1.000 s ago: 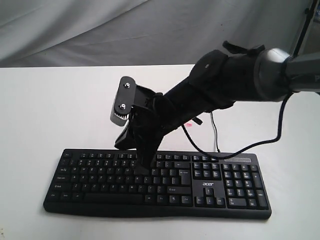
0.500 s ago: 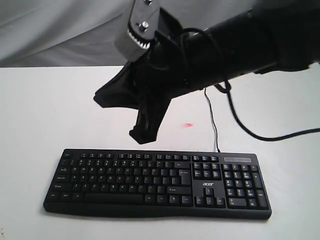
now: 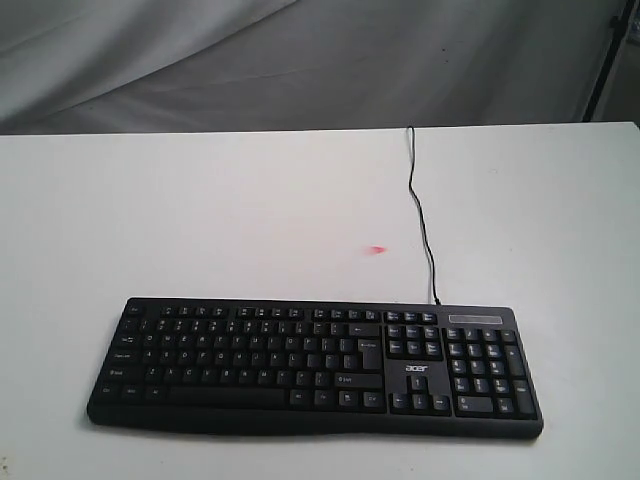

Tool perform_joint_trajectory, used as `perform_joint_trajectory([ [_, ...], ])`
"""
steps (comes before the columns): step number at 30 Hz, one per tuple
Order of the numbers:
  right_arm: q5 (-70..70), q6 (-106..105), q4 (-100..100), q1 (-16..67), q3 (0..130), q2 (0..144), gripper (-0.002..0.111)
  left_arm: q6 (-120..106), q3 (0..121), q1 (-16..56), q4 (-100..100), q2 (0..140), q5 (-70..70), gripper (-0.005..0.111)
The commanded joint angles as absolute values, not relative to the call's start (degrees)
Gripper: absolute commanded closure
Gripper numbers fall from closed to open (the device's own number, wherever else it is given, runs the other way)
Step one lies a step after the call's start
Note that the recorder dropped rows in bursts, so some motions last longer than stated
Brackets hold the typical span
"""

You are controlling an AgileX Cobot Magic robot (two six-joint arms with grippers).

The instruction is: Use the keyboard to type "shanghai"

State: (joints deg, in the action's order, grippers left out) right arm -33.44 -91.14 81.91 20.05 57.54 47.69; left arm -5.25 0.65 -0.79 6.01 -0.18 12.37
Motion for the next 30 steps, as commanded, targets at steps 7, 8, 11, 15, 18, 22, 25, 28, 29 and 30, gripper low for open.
perform_joint_trajectory([
  [7,-24.7,-90.9,82.4,20.0,57.1,36.4,0.108,-5.2,0.6,-0.6,6.2,0.0,12.2,0.106],
  [8,-22.7,-90.9,82.4,20.0,57.1,35.4,0.108,-5.2,0.6,-0.6,6.2,0.0,12.2,0.106],
  [11,-18.5,-89.6,75.2,20.0,57.1,29.8,0.108,-5.2,0.6,-0.6,6.2,0.0,12.2,0.106],
  [15,-18.2,-69.7,49.9,20.0,57.1,19.9,0.108,-5.2,0.6,-0.6,6.2,0.0,12.2,0.106],
  [18,-18.4,-48.2,29.7,19.8,57.1,16.0,0.108,-5.2,0.6,-0.6,6.2,0.0,12.2,0.106],
  [22,-25.9,-24.9,7.7,15.8,57.1,14.2,0.108,-5.2,0.6,-0.6,6.2,0.0,12.2,0.106],
  [25,-28.4,-24.3,5.8,8.7,56.0,12.4,0.108,-5.2,0.6,-0.6,6.2,0.0,12.2,0.106],
  [28,-26.6,-22.4,5.1,3.2,53.4,9.8,0.108,-5.2,0.6,-0.6,6.2,0.0,12.2,0.106],
  [29,-25.6,-21.1,5.1,1.5,52.1,8.9,0.108,-5.2,0.6,-0.6,6.2,0.0,12.2,0.106],
  [30,-24.5,-19.4,5.1,0.0,50.7,7.9,0.108,-5.2,0.6,-0.6,6.2,0.0,12.2,0.106],
])
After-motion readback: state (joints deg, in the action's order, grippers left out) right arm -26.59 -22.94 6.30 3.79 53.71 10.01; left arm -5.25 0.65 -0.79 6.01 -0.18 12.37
